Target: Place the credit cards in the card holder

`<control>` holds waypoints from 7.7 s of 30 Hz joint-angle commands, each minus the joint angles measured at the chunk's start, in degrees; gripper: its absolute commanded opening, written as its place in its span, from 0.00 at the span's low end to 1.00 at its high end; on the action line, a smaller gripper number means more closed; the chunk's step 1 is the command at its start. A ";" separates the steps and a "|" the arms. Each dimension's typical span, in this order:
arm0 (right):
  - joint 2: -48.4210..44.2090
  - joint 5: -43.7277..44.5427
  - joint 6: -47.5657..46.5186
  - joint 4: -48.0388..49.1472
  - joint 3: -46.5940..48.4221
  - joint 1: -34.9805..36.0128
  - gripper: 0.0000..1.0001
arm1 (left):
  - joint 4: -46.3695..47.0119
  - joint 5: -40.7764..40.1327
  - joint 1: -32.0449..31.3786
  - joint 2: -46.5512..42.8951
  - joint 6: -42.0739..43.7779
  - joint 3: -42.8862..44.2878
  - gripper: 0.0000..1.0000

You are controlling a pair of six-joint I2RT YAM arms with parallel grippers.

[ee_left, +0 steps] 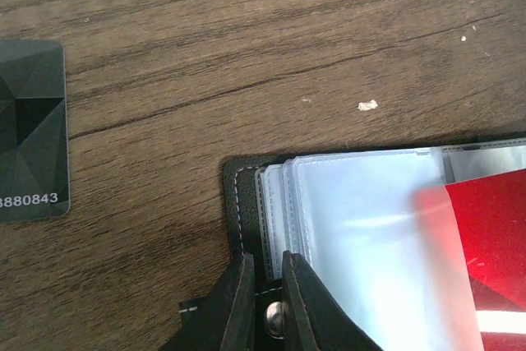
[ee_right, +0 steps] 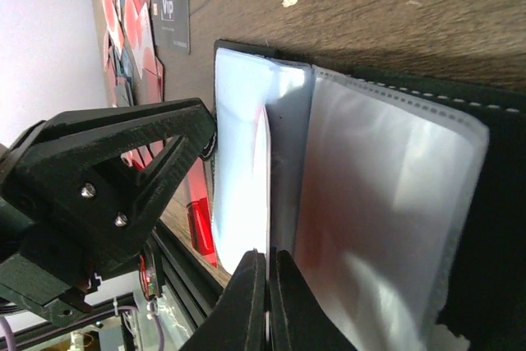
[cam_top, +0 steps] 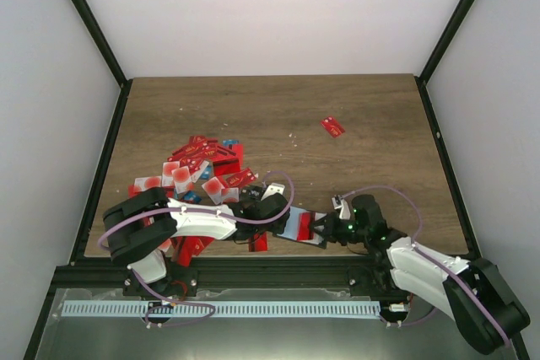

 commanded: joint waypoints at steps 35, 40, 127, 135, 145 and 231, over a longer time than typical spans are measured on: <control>16.62 1.46 9.69 24.63 -3.11 3.75 0.01 | -2.77 0.92 -0.12 0.37 -0.62 -0.69 0.15; 21.19 1.77 10.38 28.65 -2.64 4.99 0.01 | -2.42 1.20 -0.12 0.63 -0.62 -0.86 0.15; 10.64 28.86 -12.11 -38.62 25.99 19.83 0.81 | -1.72 0.05 1.59 -0.78 -5.14 -5.40 0.07; 11.34 31.19 -11.45 -38.75 25.20 19.82 0.57 | -2.15 0.06 1.58 -1.76 -5.13 -5.69 0.06; 16.62 32.63 -11.48 -37.01 27.26 19.89 0.31 | -2.51 -0.04 1.62 -1.19 -4.77 -5.13 0.06; 21.19 27.46 -9.07 -14.96 19.63 22.33 0.01 | 0.18 12.05 3.38 -9.31 -0.18 -4.51 0.38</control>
